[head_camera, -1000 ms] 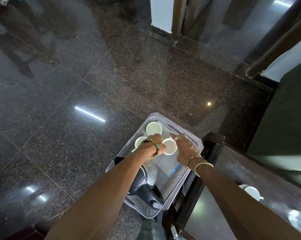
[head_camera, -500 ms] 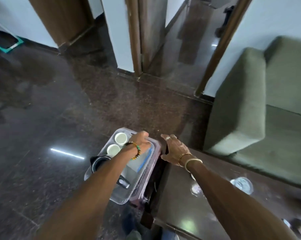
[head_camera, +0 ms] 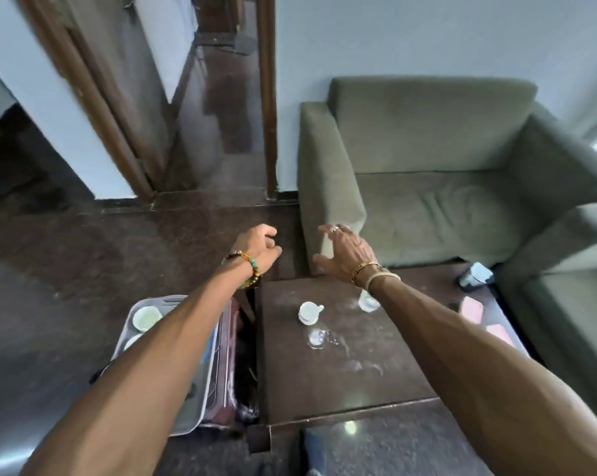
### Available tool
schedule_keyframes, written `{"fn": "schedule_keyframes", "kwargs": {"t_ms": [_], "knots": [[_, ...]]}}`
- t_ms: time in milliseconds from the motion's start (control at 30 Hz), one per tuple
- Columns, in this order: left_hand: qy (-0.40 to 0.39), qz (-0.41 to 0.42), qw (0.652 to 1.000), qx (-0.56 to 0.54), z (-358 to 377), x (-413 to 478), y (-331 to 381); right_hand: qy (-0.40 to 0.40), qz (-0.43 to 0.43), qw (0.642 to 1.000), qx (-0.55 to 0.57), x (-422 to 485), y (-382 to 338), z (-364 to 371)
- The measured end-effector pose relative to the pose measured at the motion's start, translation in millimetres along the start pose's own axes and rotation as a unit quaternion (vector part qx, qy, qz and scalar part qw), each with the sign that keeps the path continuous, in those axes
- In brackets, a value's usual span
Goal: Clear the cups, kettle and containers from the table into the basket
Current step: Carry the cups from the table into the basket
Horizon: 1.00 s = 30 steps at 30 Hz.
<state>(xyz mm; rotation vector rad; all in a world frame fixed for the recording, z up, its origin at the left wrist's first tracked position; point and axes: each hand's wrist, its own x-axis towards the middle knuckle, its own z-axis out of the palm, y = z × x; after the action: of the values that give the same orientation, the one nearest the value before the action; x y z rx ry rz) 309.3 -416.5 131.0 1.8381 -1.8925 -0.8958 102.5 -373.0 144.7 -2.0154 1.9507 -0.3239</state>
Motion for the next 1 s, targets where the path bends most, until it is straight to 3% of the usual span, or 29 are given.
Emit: {"fn": "schedule_keyframes", "kwargs": {"t_ms": [467, 1000], "knots": [[-0.080, 0.180, 0.980, 0.007, 112.7, -58.9, 155.5, 0.162, 0.200, 0.966, -0.031, -157.8, 144.4, -71.6], [-0.192, 0.226, 0.953, 0.066, 335.9, -139.1, 287.9, 0.137, 0.360, 0.922, -0.036, -298.7, 361.7, -83.3]]}}
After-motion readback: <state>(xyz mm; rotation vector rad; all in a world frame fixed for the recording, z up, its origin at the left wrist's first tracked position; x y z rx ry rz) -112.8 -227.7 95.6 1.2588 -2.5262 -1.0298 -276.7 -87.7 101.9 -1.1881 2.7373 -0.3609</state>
